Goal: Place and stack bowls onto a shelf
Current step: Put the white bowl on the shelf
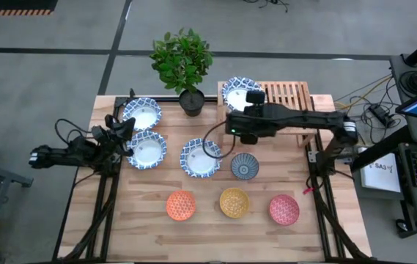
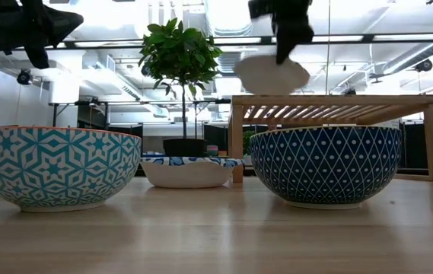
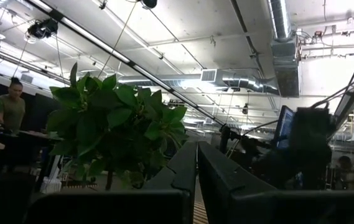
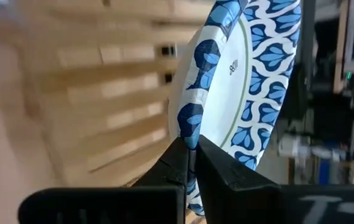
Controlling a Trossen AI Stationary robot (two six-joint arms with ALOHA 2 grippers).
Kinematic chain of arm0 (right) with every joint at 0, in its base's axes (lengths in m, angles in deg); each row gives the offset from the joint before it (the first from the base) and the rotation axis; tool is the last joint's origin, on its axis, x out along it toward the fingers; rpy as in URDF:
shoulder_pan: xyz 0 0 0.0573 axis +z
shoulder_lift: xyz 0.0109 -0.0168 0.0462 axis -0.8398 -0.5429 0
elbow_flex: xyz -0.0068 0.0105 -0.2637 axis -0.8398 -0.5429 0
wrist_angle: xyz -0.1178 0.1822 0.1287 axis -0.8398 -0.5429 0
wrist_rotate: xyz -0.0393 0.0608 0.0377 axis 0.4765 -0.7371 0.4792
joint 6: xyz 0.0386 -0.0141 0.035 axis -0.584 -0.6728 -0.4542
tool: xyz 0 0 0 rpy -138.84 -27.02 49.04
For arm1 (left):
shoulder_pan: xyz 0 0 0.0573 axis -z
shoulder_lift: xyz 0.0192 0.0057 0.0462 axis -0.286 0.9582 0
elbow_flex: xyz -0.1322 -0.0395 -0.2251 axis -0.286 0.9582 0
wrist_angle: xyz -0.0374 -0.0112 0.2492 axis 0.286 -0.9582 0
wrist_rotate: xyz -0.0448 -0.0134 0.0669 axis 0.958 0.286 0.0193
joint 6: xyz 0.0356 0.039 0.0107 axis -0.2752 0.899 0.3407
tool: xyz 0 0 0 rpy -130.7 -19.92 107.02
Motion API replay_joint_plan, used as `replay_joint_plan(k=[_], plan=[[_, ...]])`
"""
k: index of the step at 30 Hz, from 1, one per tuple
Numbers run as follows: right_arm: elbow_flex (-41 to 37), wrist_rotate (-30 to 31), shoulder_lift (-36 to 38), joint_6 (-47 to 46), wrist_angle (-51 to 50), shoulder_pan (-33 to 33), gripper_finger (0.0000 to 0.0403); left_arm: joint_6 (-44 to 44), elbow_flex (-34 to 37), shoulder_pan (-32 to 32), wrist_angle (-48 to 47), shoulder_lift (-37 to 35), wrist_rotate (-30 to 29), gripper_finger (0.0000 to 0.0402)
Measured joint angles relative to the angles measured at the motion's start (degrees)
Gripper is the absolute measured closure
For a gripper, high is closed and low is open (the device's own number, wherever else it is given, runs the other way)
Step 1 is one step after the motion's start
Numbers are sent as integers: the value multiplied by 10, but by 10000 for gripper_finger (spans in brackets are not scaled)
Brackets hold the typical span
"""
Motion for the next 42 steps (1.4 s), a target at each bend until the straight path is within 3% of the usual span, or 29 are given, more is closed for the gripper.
replay_joint_plan(k=[9, 23, 29, 42], plan=[[0, -11, -45, -6, -28, -24, 390, 0, 0, 0, 0, 0, 0, 402], [0, -98, -18, -38, -16, -23, 392, -14, 0, 0, 1, 0, 0, 402], [0, -86, -20, -47, 2, -23, 389, -17, 0, 0, 3, 0, 0, 402], [0, -86, -25, -54, 5, -22, 242, -17, 0, 0, 3, 0, 0, 402]])
